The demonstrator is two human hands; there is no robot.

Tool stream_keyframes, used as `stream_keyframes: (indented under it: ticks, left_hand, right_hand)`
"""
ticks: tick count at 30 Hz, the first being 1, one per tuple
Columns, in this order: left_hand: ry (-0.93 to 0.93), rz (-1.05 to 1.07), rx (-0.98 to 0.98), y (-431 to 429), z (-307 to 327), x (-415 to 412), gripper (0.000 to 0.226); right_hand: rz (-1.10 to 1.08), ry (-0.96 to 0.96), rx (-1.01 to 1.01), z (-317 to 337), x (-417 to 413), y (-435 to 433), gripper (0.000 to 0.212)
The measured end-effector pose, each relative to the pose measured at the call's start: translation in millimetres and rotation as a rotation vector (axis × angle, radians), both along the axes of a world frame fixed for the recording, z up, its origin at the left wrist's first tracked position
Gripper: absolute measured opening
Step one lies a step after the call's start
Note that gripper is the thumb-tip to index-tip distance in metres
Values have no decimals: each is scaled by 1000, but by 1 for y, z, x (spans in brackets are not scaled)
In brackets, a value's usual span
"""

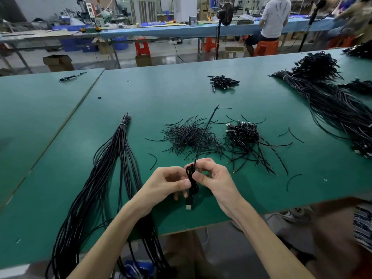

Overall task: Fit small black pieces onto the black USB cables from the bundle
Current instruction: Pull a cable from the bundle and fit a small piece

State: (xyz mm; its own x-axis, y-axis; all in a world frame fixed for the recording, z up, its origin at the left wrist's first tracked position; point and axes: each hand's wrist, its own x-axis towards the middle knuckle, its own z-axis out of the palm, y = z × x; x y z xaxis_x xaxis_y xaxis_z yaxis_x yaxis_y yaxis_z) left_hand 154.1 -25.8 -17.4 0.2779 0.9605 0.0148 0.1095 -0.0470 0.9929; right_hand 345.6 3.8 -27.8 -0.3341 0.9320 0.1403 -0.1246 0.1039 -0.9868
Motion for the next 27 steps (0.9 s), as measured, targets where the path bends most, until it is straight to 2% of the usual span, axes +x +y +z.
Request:
stream_keyframes:
  ticks: [7,13,20,27]
  left_hand:
    - [55,22,-13,-1,-2,0,37]
    - [4,113,15,-2,-4,5,19]
    - [-23,232,31,-3,-2,4,8]
    - [-120,244,11,14,28,13,37]
  right_hand:
    - [72,-31,2,-3,2,2,14]
    - [56,-50,2,-3,0,0,21]
    - [-2,-99,16,-4,-4,-3,28]
    - [-44,-112,-14,-9,-6,0,33]
